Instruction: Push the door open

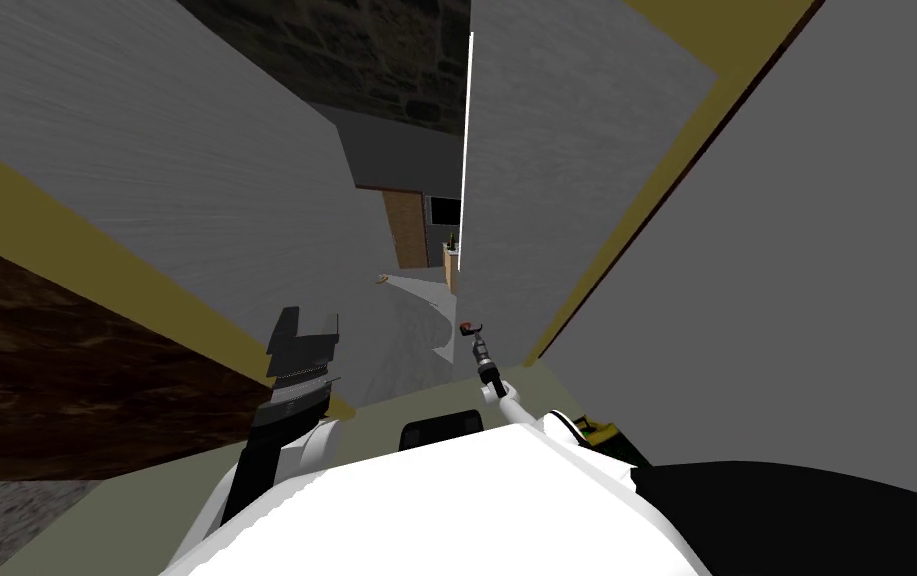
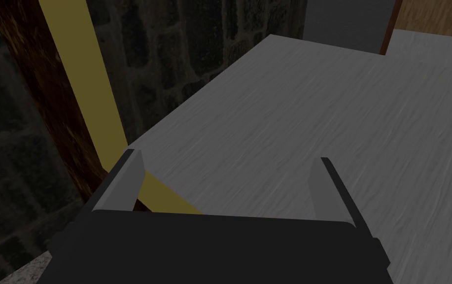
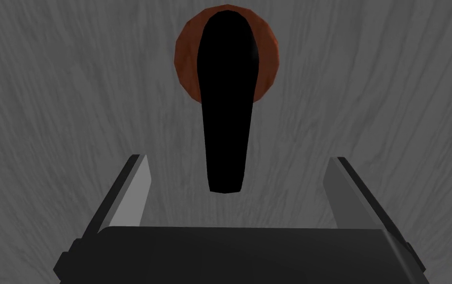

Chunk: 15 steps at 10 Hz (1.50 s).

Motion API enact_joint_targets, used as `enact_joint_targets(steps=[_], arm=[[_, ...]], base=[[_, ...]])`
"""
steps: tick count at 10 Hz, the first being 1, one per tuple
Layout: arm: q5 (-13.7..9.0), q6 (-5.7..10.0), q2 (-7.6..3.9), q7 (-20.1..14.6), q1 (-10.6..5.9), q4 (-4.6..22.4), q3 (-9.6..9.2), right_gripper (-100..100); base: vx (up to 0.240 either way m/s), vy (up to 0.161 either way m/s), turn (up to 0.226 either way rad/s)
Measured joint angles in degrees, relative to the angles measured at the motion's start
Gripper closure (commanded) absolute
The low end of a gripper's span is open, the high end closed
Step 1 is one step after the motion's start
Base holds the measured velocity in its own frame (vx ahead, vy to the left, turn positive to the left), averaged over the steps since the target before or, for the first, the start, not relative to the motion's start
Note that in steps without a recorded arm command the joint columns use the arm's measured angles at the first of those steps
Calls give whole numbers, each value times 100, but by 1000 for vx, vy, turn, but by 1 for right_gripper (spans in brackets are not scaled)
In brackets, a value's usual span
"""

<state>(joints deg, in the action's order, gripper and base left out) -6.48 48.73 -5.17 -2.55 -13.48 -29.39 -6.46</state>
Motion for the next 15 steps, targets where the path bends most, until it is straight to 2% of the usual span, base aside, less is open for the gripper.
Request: enact_joint_targets(steps=[3,4,9,12,15], arm=[[-14,33,16,15,13,26,30,-100],[-15,36,17,16,11,26,31,100],[-18,25,3,18,-15,15,41,100],[-48,-7,8,47,34,50,93,100],[-113,87,5,85,-48,217,207,100]], base=[[163,0,16],[-11,3,-5],[-8,-1,3],[141,50,-38],[156,47,-23]])
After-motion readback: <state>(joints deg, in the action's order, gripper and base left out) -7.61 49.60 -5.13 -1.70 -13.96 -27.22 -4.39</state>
